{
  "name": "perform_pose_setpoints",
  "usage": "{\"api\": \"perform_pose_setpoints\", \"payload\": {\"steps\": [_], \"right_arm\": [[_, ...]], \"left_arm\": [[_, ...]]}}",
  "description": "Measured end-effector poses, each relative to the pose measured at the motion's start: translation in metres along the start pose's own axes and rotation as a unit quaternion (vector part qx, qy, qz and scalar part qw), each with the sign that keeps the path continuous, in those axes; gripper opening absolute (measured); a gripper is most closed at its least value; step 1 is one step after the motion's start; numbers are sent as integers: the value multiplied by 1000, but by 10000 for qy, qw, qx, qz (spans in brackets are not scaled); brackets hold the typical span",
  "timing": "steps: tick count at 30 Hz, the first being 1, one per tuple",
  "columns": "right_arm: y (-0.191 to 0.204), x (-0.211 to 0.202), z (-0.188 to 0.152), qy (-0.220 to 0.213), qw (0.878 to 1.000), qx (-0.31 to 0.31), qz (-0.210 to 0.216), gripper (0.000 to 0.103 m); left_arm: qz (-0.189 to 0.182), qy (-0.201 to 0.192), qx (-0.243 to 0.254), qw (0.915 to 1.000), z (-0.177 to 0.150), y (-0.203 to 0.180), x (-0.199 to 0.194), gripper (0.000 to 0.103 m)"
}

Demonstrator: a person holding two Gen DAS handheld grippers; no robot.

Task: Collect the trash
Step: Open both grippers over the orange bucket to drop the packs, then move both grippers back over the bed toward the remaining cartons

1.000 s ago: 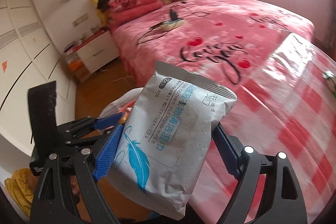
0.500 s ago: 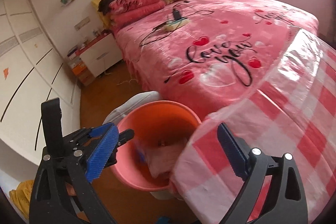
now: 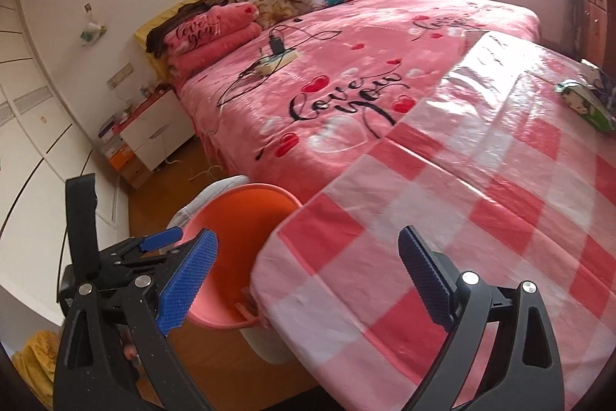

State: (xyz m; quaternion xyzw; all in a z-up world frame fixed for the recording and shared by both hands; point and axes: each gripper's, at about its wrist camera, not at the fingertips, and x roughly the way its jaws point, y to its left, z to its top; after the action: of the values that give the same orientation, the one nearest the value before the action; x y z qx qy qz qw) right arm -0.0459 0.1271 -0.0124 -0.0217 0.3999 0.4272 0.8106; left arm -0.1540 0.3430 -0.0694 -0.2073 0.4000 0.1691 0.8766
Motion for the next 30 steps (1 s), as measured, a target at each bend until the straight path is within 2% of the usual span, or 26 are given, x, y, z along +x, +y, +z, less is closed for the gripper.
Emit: {"api": "perform_pose_setpoints", "payload": {"steps": [16, 30], "right_arm": [[-32, -30, -22, -275, 9992, 207, -215, 95], [-76, -61, -31, -590, 9954, 651, -374, 95]], "left_arm": [[-146, 73, 460, 9988, 2, -51, -6, 87], [-298, 48, 973, 9948, 4, -105, -10, 88]]}}
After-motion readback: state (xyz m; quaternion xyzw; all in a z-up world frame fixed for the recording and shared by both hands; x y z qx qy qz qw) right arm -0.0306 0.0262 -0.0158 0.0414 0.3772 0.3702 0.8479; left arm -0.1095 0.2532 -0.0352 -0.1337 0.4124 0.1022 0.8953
